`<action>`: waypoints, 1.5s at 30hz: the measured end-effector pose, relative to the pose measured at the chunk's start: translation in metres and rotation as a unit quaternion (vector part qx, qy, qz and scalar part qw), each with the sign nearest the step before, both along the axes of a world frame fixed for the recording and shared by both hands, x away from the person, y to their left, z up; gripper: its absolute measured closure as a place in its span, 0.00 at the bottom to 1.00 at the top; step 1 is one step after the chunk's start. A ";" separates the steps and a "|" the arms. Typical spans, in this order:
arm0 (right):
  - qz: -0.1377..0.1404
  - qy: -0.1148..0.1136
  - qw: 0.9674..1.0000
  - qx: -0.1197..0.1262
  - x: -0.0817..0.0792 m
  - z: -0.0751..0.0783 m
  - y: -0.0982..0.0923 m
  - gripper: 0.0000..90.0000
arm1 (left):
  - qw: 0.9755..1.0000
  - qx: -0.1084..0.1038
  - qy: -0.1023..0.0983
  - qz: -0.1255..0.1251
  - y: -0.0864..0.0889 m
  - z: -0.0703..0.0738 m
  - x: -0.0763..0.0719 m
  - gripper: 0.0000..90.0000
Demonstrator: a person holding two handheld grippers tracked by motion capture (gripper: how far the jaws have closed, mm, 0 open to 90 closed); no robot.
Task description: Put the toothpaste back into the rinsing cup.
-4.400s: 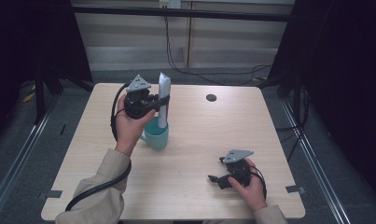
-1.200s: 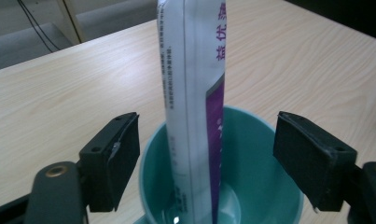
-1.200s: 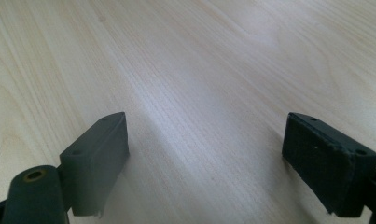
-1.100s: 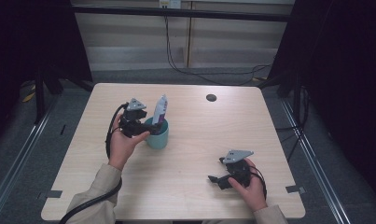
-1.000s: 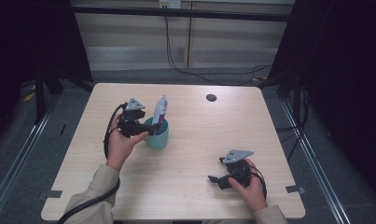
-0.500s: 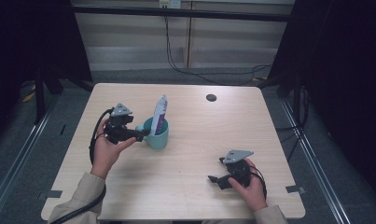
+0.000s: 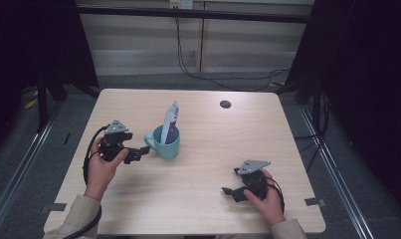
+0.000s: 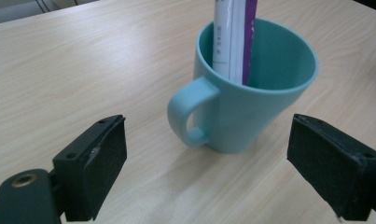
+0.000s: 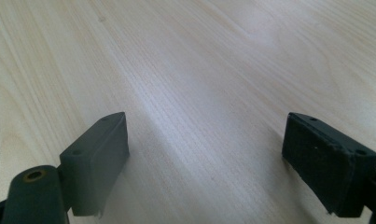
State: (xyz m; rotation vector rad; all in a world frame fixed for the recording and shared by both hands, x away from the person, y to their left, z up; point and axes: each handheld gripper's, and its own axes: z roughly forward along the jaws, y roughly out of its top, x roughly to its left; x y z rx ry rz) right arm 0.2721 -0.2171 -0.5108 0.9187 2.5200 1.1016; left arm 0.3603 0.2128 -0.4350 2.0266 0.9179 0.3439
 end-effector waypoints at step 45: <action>0.000 0.000 1.000 0.000 0.000 0.000 0.000 0.15 | 0.997 0.075 0.016 -0.021 -0.001 -0.074 -0.034 0.16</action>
